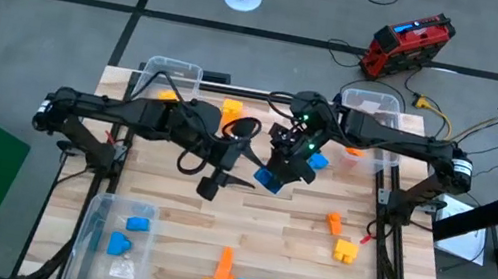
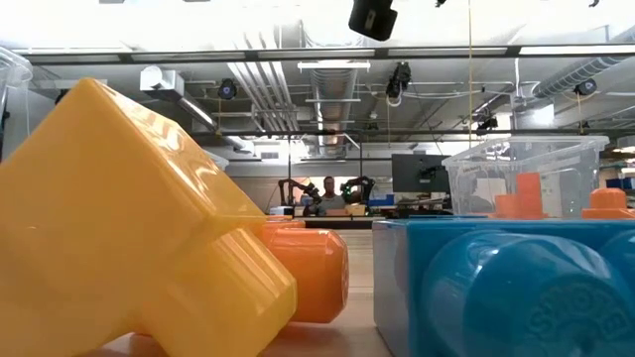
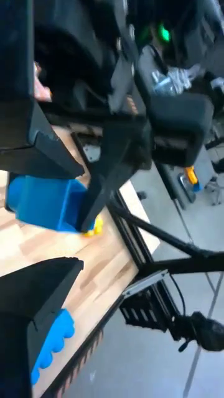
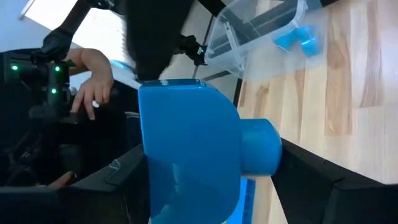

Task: Sort blocks
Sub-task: Put the top right blue game piece into the bottom left transparent bin

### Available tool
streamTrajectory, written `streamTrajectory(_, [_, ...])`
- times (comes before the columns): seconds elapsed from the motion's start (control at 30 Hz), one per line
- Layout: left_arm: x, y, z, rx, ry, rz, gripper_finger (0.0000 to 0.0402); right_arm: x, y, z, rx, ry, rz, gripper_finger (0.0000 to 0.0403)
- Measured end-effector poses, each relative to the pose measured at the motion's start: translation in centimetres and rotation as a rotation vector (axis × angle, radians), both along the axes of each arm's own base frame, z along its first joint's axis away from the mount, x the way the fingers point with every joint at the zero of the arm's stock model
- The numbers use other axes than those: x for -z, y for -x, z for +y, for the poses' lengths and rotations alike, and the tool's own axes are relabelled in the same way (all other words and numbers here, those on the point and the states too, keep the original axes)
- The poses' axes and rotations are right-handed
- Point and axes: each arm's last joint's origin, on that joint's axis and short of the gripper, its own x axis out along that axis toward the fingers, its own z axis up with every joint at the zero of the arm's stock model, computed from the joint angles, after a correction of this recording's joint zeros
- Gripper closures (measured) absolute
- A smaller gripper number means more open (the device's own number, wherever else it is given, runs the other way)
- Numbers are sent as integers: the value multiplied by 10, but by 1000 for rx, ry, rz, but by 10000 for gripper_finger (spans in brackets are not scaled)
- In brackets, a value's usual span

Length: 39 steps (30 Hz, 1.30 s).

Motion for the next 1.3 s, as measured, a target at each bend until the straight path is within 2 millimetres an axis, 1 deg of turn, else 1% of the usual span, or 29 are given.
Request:
streamTrajectory(0.4, [13, -15, -1, 9, -2, 22, 177, 0, 0, 2, -8, 2, -2, 150])
streamTrajectory(0.57, [22, -24, -2, 11, -6, 44, 177, 0, -1, 6, -18, 2, -2, 150])
streamTrajectory(0.73, [25, -28, -4, 31, 2, 45, 197, 0, -1, 8, -23, 0, -2, 150])
streamTrajectory(1.07, [24, -28, -5, 67, -2, 34, 275, 0, -1, 10, -33, -10, 5, 150])
streamTrajectory(1.17, [24, -27, -5, 74, -12, 30, 286, 0, -1, 10, -30, -15, 12, 148])
streamTrajectory(1.23, [23, -26, -5, 73, -5, 33, 286, 0, -1, 10, -28, -14, 11, 127])
streamTrajectory(1.3, [23, -23, -6, 74, 13, 57, 291, 0, -1, 9, -14, -12, 17, 96])
